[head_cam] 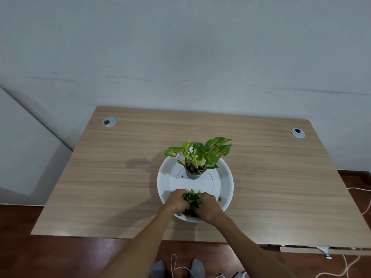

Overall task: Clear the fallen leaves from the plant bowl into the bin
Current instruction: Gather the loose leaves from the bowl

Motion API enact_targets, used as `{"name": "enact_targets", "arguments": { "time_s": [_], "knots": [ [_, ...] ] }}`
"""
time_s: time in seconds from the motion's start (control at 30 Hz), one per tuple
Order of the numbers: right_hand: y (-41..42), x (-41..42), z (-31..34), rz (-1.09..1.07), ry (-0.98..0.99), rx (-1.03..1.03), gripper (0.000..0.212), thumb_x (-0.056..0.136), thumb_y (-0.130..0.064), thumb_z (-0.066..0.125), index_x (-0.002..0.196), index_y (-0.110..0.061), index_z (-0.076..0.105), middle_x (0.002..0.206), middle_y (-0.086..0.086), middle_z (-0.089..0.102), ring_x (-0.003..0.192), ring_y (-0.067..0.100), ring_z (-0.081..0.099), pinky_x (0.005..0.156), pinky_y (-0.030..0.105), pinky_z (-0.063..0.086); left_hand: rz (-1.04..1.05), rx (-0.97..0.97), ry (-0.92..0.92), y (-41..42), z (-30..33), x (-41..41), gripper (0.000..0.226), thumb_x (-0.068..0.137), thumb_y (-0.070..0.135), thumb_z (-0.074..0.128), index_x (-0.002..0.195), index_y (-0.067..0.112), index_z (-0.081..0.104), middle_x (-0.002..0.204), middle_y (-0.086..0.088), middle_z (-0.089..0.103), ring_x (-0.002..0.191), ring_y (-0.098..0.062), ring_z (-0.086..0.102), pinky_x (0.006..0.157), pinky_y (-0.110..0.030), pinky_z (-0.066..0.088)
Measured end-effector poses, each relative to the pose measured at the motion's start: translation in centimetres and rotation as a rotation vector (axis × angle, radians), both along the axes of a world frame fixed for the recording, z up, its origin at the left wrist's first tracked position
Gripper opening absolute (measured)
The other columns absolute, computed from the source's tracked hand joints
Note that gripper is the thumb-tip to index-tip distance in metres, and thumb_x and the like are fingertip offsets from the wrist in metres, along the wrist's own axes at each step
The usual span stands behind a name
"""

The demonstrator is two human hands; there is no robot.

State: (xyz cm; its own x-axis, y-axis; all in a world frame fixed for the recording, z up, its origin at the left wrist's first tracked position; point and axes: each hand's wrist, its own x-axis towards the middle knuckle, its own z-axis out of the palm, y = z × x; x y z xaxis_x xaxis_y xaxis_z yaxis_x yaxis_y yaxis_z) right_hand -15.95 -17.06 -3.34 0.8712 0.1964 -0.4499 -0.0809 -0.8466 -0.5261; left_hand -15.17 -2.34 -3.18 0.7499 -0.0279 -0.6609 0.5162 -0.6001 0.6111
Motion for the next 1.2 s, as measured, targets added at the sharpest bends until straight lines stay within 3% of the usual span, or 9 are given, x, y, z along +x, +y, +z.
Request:
{"name": "enact_targets", "arguments": {
  "time_s": [0.07,0.13,0.2,0.3,0.4,0.5,0.73,1.0,1.2],
  "knots": [
    [0.0,0.3,0.0,-0.032,0.036,0.03,0.017,0.083,-0.018,0.066,0.091,-0.004,0.068,0.096,0.014,0.072,0.087,0.024,0.065,0.07,0.029,0.048,0.019,-0.033,0.02,0.1,0.3,0.0,0.038,0.073,0.003,0.071,0.111,0.004,0.066,0.102,-0.013,0.067,0.093,-0.029,0.064,0.06,-0.028,0.052],
    [-0.3,0.7,0.0,-0.094,0.083,0.091,0.019,0.082,-0.019,0.069,0.084,0.001,0.069,0.088,0.016,0.073,0.078,0.02,0.062,0.069,0.033,0.048,0.049,-0.08,0.028,0.2,0.2,0.0,0.025,0.075,0.006,0.072,0.1,0.006,0.068,0.097,-0.015,0.069,0.095,-0.033,0.068,0.07,-0.039,0.057],
    [-0.6,1.1,0.0,-0.158,0.137,0.162,0.02,0.079,-0.017,0.072,0.083,0.003,0.072,0.08,0.015,0.072,0.074,0.019,0.062,0.073,0.038,0.054,0.104,-0.141,0.043,0.4,0.0,-0.2,0.026,0.076,0.007,0.073,0.102,0.008,0.07,0.101,-0.016,0.072,0.098,-0.034,0.068,0.079,-0.045,0.057],
    [-1.1,1.7,0.5,-0.212,0.196,0.25,0.014,0.075,-0.013,0.076,0.078,0.0,0.074,0.08,0.015,0.072,0.075,0.019,0.064,0.078,0.039,0.057,0.179,-0.221,0.053,0.8,-0.3,-0.1,0.031,0.077,0.004,0.072,0.108,0.004,0.072,0.104,-0.01,0.074,0.1,-0.028,0.067,0.086,-0.043,0.058],
    [-1.5,2.2,1.1,-0.244,0.223,0.324,0.009,0.074,-0.01,0.078,0.079,-0.002,0.077,0.084,0.013,0.075,0.081,0.022,0.069,0.082,0.038,0.058,0.252,-0.301,0.057,1.2,0.0,0.1,0.027,0.076,-0.003,0.071,0.103,0.001,0.074,0.103,-0.016,0.075,0.103,-0.03,0.069,0.095,-0.041,0.056],
    [-1.7,3.0,2.0,-0.275,0.246,0.381,0.015,0.074,-0.007,0.081,0.086,0.001,0.078,0.091,0.018,0.078,0.09,0.029,0.074,0.086,0.038,0.06,0.287,-0.346,0.045,1.4,1.0,0.8,0.025,0.076,-0.007,0.072,0.1,-0.004,0.074,0.105,-0.021,0.074,0.103,-0.033,0.07,0.095,-0.04,0.056],
    [-1.9,4.9,4.0,-0.301,0.28,0.448,0.009,0.075,-0.005,0.08,0.083,-0.001,0.079,0.088,0.021,0.077,0.084,0.032,0.075,0.085,0.043,0.061,0.329,-0.393,0.013,1.2,3.1,2.1,0.022,0.077,-0.009,0.07,0.099,-0.009,0.072,0.106,-0.027,0.072,0.103,-0.039,0.069,0.094,-0.045,0.056],
    [-1.9,4.2,3.7,-0.331,0.312,0.549,0.011,0.078,-0.003,0.078,0.089,0.001,0.079,0.092,0.024,0.076,0.093,0.038,0.073,0.086,0.041,0.061,0.392,-0.401,-0.01,1.0,2.8,1.3,0.014,0.077,-0.009,0.068,0.084,0.001,0.076,0.095,-0.025,0.073,0.094,-0.038,0.071,0.093,-0.046,0.057],
    [-2.2,4.1,3.5,-0.326,0.334,0.601,0.012,0.079,-0.002,0.077,0.09,0.001,0.079,0.094,0.025,0.076,0.09,0.036,0.074,0.085,0.041,0.061,0.456,-0.432,-0.026,1.0,2.5,0.8,0.021,0.078,-0.012,0.066,0.096,-0.006,0.075,0.1,-0.026,0.073,0.096,-0.038,0.07,0.091,-0.044,0.057]
  ]
}}
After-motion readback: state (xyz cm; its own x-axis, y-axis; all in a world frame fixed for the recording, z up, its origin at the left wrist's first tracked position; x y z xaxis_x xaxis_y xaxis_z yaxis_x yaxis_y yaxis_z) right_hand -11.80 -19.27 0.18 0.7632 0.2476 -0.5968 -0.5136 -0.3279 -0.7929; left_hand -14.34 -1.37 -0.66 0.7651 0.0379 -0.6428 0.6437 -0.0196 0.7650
